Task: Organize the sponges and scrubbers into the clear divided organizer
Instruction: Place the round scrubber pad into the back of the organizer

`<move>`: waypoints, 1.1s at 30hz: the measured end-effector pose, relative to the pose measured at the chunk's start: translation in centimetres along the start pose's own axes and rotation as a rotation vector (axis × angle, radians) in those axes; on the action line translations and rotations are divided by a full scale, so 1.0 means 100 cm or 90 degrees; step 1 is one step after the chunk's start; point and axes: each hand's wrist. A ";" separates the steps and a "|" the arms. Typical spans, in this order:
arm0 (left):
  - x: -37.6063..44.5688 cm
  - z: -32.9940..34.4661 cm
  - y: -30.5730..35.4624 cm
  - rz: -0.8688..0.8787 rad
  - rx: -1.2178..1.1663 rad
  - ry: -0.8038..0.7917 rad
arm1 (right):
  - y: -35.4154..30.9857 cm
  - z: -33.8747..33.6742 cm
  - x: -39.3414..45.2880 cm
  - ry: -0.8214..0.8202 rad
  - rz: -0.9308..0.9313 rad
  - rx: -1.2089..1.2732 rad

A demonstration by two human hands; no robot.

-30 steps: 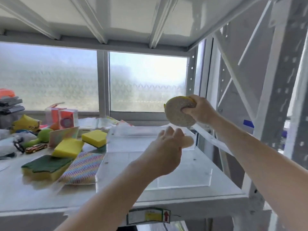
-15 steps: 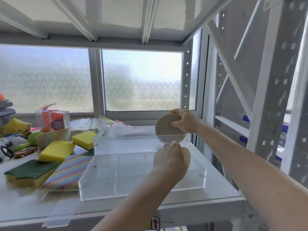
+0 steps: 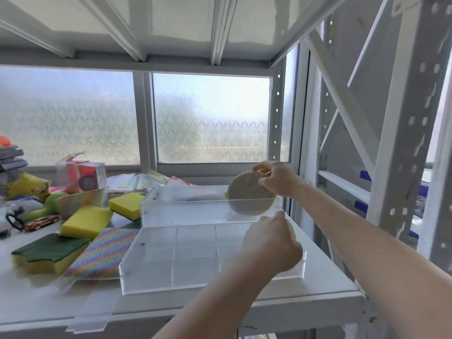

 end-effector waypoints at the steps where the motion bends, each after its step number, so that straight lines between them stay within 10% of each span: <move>1: -0.002 -0.001 0.000 0.001 -0.001 -0.002 | -0.001 0.002 0.001 0.004 -0.004 0.007; 33: -0.020 -0.042 -0.049 -0.025 0.114 0.035 | -0.032 0.019 -0.006 0.089 -0.069 -0.062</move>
Point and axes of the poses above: each hand's wrist, its own x-axis towards the middle knuckle, its own z-axis out of the palm, y = z × x, and after that the axes turned 8 degrees about z, right-handed
